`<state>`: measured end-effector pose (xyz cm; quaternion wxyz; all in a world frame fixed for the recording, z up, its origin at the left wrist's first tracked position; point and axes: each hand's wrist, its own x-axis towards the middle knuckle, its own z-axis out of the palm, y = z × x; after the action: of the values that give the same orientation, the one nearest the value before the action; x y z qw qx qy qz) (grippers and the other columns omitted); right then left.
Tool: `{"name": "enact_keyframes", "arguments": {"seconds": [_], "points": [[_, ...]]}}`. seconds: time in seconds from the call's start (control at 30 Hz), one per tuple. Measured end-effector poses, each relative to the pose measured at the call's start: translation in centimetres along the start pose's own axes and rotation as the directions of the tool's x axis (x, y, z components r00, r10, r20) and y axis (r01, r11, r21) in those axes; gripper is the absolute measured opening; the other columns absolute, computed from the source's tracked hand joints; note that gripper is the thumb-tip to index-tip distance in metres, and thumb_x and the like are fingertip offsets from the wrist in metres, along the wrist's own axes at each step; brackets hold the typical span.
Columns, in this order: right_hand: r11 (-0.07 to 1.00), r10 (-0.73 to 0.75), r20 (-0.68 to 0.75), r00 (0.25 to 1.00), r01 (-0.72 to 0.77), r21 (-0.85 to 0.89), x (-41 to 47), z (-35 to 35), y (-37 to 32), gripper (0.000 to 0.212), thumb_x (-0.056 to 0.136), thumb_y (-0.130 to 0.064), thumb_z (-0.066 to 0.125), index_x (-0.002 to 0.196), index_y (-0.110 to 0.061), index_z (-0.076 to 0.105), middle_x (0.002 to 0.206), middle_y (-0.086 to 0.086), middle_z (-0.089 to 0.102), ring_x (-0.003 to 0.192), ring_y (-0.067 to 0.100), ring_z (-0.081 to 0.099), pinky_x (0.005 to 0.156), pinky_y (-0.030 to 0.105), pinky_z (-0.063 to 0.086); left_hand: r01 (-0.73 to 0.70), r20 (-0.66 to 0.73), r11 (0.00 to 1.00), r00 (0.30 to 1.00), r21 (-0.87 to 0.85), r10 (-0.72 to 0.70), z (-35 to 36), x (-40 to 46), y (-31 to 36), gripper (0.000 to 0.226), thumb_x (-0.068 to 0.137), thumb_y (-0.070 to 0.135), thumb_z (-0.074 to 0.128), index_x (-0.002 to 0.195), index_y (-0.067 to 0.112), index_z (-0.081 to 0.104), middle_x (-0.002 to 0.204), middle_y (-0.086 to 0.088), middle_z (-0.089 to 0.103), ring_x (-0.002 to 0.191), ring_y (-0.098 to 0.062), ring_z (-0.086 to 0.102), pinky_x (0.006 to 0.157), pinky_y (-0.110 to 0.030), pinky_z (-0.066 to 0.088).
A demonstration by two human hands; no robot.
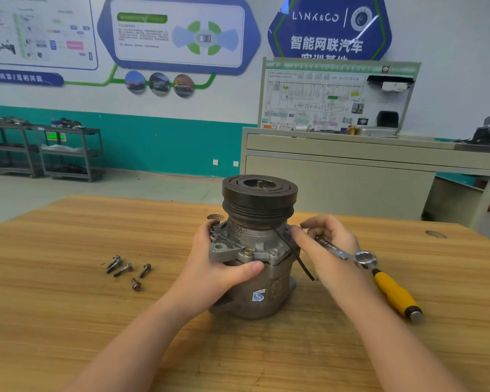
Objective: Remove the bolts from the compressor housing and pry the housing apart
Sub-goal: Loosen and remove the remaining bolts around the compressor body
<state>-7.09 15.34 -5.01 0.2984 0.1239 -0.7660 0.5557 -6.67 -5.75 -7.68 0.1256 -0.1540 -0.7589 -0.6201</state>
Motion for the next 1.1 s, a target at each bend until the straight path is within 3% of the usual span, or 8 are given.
{"name": "enact_keyframes", "arguments": {"seconds": [0.2, 0.4, 0.63, 0.73, 0.8, 0.87, 0.97, 1.1], "points": [[1.000, -0.008, 0.039, 0.999, 0.009, -0.010, 0.4, -0.5, 0.2, 0.011, 0.088, -0.027, 0.066, 0.080, -0.033, 0.070, 0.066, -0.022, 0.065, 0.067, -0.008, 0.059, 0.055, 0.007, 0.040, 0.008, 0.008, 1.000, 1.000, -0.003, -0.008, -0.1, -0.1, 0.1, 0.120, 0.039, 0.060, 0.086, 0.138, 0.036, 0.022, 0.131, 0.016, 0.050, 0.111, 0.013, 0.053, 0.081, -0.005, 0.046], [0.998, -0.060, 0.032, 0.998, 0.061, -0.031, 0.3, -0.5, 0.0, 0.009, 0.082, -0.027, 0.073, 0.076, -0.033, 0.069, 0.076, -0.013, 0.069, 0.074, -0.002, 0.062, 0.060, 0.006, 0.044, 0.008, 0.021, 1.000, 1.000, 0.010, -0.008, -0.1, -0.2, 0.3, 0.126, 0.040, 0.060, 0.087, 0.144, 0.035, 0.020, 0.138, 0.010, 0.048, 0.124, -0.003, 0.051, 0.107, -0.032, 0.044], [0.995, -0.063, -0.028, 0.998, 0.065, 0.077, 0.0, -0.5, -0.9, 0.019, 0.086, -0.021, 0.071, 0.082, -0.039, 0.069, 0.081, -0.026, 0.070, 0.081, -0.010, 0.063, 0.065, 0.002, 0.043, -0.005, 0.074, 1.000, 0.997, 0.020, 0.004, -0.6, -0.3, 0.3, 0.126, 0.042, 0.064, 0.083, 0.145, 0.038, 0.014, 0.144, 0.011, 0.041, 0.127, 0.000, 0.046, 0.097, -0.013, 0.043], [0.978, -0.142, -0.163, 0.976, 0.164, 0.130, -0.3, -0.8, -2.2, 0.007, 0.080, -0.040, 0.073, 0.084, -0.034, 0.072, 0.079, -0.018, 0.071, 0.076, -0.003, 0.064, 0.064, 0.007, 0.045, -0.180, -0.028, 0.974, 0.982, 0.139, 0.185, -1.3, -0.8, 1.3, 0.115, 0.048, 0.081, 0.069, 0.142, 0.042, 0.015, 0.145, 0.015, 0.029, 0.132, 0.007, 0.033, 0.100, -0.005, 0.033], [0.946, -0.246, -0.185, 0.952, 0.277, 0.170, -0.9, -0.8, -3.4, 0.013, 0.079, -0.046, 0.073, 0.082, -0.033, 0.072, 0.075, -0.015, 0.069, 0.071, 0.000, 0.062, 0.062, 0.008, 0.044, -0.422, -0.202, 0.876, 0.860, 0.235, 0.469, -1.3, -1.2, 2.6, 0.073, 0.071, 0.083, 0.053, 0.127, 0.040, 0.033, 0.136, 0.009, 0.036, 0.130, 0.002, 0.035, 0.106, -0.017, 0.034], [0.896, -0.380, -0.164, 0.910, 0.406, 0.178, -1.9, -0.3, -4.5, 0.012, 0.081, -0.046, 0.071, 0.082, -0.034, 0.071, 0.073, -0.014, 0.065, 0.069, 0.003, 0.060, 0.063, 0.010, 0.042, -0.575, -0.187, 0.718, 0.715, 0.391, 0.674, -0.7, -1.7, 3.7, 0.042, 0.090, 0.073, 0.039, 0.106, 0.035, 0.047, 0.127, 0.007, 0.036, 0.129, 0.001, 0.032, 0.105, -0.016, 0.031], [0.818, -0.542, -0.121, 0.832, 0.555, 0.152, -3.1, 0.7, -5.4, 0.006, 0.085, -0.041, 0.070, 0.089, -0.036, 0.070, 0.075, -0.012, 0.061, 0.070, 0.009, 0.057, 0.067, 0.015, 0.042, -0.617, 0.044, 0.560, 0.693, 0.553, 0.720, 1.1, -2.5, 4.6, 0.043, 0.097, 0.066, 0.030, 0.101, 0.031, 0.056, 0.137, 0.012, 0.029, 0.135, -0.012, 0.024, 0.110, -0.031, 0.027], [0.786, -0.603, -0.039, 0.797, 0.602, 0.140, -3.6, 1.2, -5.5, 0.014, 0.086, -0.037, 0.070, 0.096, -0.026, 0.071, 0.079, -0.011, 0.063, 0.072, 0.009, 0.059, 0.069, 0.015, 0.043, -0.647, 0.032, 0.598, 0.691, 0.473, 0.722, 1.7, -2.9, 4.7, 0.044, 0.101, 0.053, 0.034, 0.093, 0.025, 0.068, 0.141, 0.007, 0.035, 0.133, -0.018, 0.030, 0.109, -0.036, 0.027]]}}
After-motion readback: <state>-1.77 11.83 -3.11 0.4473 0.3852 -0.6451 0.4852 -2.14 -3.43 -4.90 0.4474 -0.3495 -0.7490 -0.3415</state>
